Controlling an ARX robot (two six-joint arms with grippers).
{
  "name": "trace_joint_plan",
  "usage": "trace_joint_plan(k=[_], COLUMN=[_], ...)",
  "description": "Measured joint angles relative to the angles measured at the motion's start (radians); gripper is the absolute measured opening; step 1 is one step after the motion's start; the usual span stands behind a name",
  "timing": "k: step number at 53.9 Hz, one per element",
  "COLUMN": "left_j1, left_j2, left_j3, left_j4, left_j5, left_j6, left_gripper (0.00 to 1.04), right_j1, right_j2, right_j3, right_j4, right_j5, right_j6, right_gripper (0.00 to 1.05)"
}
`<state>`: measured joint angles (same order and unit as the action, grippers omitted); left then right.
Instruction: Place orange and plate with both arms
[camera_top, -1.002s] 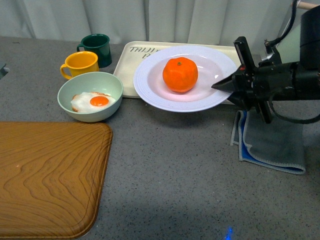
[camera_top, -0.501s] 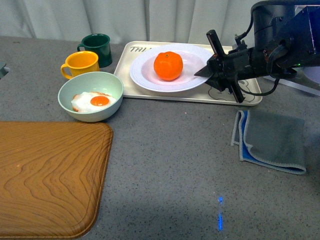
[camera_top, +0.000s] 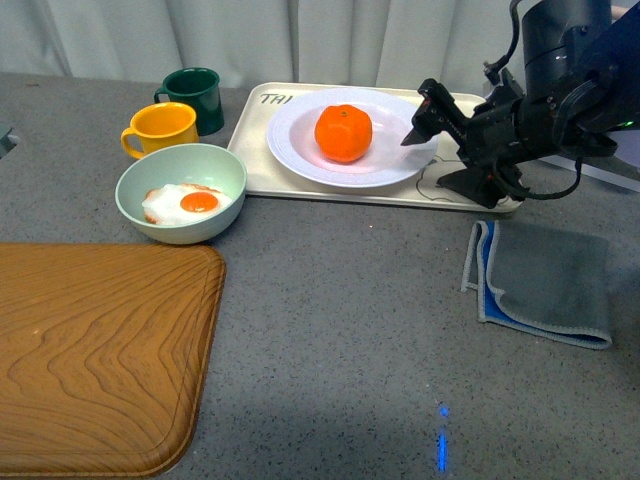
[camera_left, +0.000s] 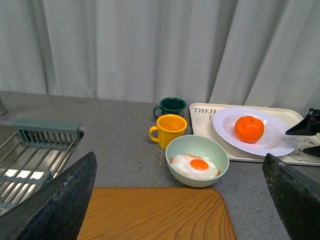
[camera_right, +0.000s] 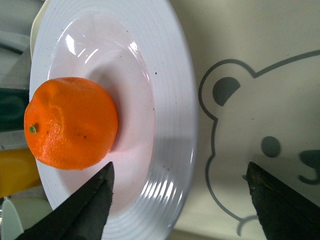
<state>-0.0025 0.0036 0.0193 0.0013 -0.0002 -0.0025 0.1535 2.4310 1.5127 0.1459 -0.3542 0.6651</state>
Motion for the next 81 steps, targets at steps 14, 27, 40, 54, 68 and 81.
trace_joint_plan(k=[14, 27, 40, 54, 68, 81], left_j1=[0.0, 0.0, 0.0, 0.0, 0.0, 0.0], left_j2=[0.0, 0.0, 0.0, 0.0, 0.0, 0.0], left_j3=[0.0, 0.0, 0.0, 0.0, 0.0, 0.0], left_j4=[0.0, -0.001, -0.001, -0.001, -0.001, -0.001], left_j5=[0.0, 0.0, 0.0, 0.0, 0.0, 0.0], left_j6=[0.0, 0.0, 0.0, 0.0, 0.0, 0.0], left_gripper=[0.98, 0.98, 0.98, 0.98, 0.98, 0.98], right_j1=[0.015, -0.012, -0.058, -0.09, -0.151, -0.152], right_j2=[-0.106, -0.271, -0.55, -0.8, -1.061, -1.353], right_j3=[-0.209, -0.687, -1.011, -1.234, -1.384, -1.431], right_j4=[0.342, 1.139, 1.218, 1.193, 1.074, 0.833], right_j5=[0.295, 0.491, 0.452, 0.422, 0.359, 0.359], right_j6=[-0.327, -0.62, -0.659, -0.663, -0.663, -0.663], right_gripper=[0.84, 0.46, 0.02, 0.01, 0.01, 0.01])
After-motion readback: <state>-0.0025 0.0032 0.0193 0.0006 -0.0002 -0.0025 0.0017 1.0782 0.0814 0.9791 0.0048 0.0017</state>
